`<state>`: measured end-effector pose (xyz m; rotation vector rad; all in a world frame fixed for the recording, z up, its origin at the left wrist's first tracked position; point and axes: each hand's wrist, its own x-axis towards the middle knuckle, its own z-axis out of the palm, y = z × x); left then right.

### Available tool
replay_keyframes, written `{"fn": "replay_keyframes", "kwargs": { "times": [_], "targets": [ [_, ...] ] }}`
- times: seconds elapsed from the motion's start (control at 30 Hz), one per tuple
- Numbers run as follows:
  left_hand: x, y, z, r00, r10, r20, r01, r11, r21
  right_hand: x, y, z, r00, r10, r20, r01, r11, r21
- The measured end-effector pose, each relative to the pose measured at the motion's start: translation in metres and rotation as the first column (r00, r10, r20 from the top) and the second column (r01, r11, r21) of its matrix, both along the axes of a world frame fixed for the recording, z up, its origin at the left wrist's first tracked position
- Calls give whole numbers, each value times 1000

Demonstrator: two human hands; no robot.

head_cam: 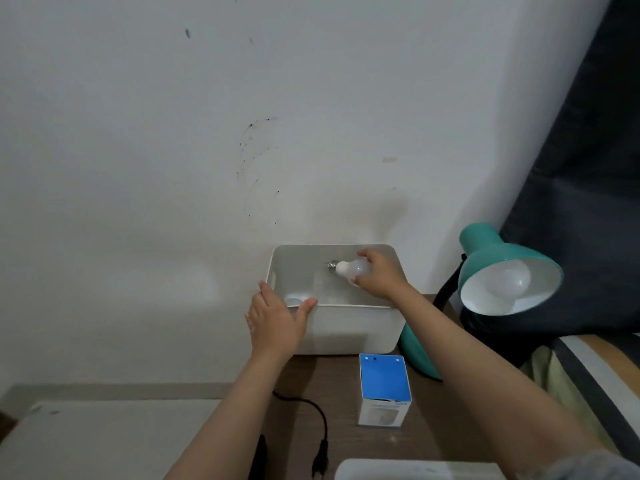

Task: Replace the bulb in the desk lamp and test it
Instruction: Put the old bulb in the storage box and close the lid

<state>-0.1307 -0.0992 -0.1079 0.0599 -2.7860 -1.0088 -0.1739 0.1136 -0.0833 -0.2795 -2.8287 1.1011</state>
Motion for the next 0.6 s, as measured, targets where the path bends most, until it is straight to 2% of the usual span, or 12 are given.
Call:
{"fn": "replay_keyframes", "kwargs": {
  "times": [0.17, 0.33, 0.4, 0.5, 0.6],
  "targets": [
    [1, -1, 3, 999, -9, 32, 9, 1000, -6, 34, 0, 19, 984, -38, -173, 31, 999, -43],
    [1, -3, 12, 993, 3, 117, -1, 1000, -20, 137, -11, 28, 909, 17, -417, -24, 1000, -11],
    [8, -3, 20, 990, 44, 130, -49, 998, 38, 185, -12, 15, 905, -18, -424, -1, 999, -45],
    [35, -5, 25, 989, 141, 51, -149, 961, 232, 252, -8, -17, 915, -114, -388, 83, 992, -95],
    [96, -3, 13, 994, 90, 66, -105, 949, 296, 310, 4, -51, 929, -223, -296, 208, 975, -82]
  ]
}}
